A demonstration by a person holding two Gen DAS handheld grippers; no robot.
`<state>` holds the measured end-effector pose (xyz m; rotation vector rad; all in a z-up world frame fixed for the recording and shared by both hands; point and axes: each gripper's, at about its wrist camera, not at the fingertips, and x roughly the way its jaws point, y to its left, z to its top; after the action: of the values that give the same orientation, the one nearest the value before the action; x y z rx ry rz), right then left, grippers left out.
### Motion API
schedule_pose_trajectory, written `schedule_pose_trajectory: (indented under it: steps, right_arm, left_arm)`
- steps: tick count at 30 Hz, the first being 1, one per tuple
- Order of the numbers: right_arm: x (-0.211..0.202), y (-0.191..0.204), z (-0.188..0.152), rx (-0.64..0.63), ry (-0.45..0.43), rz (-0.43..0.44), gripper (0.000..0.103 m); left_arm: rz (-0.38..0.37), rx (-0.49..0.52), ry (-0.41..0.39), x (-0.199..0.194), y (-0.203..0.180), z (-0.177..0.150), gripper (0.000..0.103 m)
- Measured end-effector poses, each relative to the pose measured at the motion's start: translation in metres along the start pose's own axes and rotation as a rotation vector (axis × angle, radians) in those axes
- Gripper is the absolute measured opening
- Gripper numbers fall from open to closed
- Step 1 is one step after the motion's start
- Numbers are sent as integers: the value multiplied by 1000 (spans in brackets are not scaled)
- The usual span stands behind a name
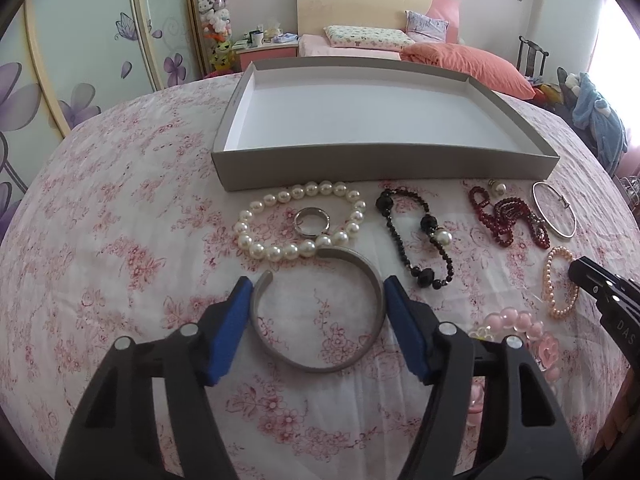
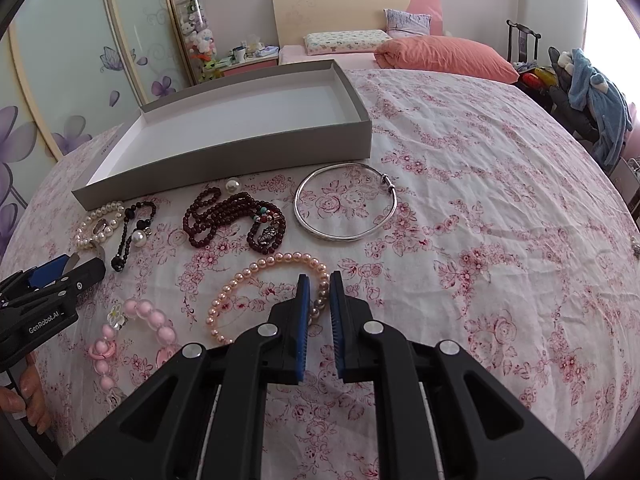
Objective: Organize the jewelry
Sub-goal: 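Grasp the grey cuff with the left gripper while the right grasps the peach pearl bracelet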
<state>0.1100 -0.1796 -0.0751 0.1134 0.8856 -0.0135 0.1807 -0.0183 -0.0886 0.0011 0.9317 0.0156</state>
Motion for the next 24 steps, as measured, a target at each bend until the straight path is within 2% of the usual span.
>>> schedule_pose_trajectory:
  steps: [10,15,24]
  right_arm:
    - [1,-6,2,36,-4,47,7]
    - [-10,1,5,19,-49,88,7]
    - [-39,17,12,-12,-161,164,7]
  left_arm:
    - [-35,-18,-8,-7,11,-7,65]
    - [-52,-40,-18,-13,18,-11,65]
    - [-59,-22,-144,-44,17,-15,65]
